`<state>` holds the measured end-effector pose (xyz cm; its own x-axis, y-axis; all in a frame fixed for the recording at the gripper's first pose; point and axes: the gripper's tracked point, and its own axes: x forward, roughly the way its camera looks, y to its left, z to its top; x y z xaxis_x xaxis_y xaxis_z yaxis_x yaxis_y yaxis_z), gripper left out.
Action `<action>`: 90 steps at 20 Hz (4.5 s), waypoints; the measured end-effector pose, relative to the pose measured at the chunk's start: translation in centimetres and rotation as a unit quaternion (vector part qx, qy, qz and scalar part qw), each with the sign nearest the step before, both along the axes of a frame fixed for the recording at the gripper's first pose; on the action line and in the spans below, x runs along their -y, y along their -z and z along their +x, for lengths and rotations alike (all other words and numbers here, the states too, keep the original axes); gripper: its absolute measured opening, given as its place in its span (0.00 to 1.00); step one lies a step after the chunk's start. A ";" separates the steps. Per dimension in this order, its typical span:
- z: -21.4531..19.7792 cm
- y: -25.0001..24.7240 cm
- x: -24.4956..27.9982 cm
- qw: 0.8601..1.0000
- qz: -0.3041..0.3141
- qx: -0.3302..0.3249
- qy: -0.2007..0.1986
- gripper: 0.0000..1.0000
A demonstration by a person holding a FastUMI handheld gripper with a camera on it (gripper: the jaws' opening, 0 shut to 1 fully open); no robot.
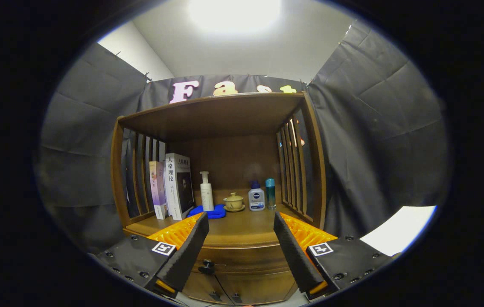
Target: Pull open the drawer, take out the items inside it, and place them on the countertop above the cabinet.
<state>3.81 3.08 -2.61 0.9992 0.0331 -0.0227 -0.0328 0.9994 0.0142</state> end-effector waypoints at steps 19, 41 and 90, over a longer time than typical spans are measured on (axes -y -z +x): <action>5.3 14.5 -5.9 0.989 -0.015 -0.142 -0.045 0.95; 6.2 22.1 -8.3 0.979 -0.030 -0.193 -0.050 0.35; -8.7 22.2 -7.5 0.982 -0.059 -0.161 -0.076 0.34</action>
<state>-4.84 10.60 -24.83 0.9228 0.1605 -0.3502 -0.1954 0.9785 -0.0663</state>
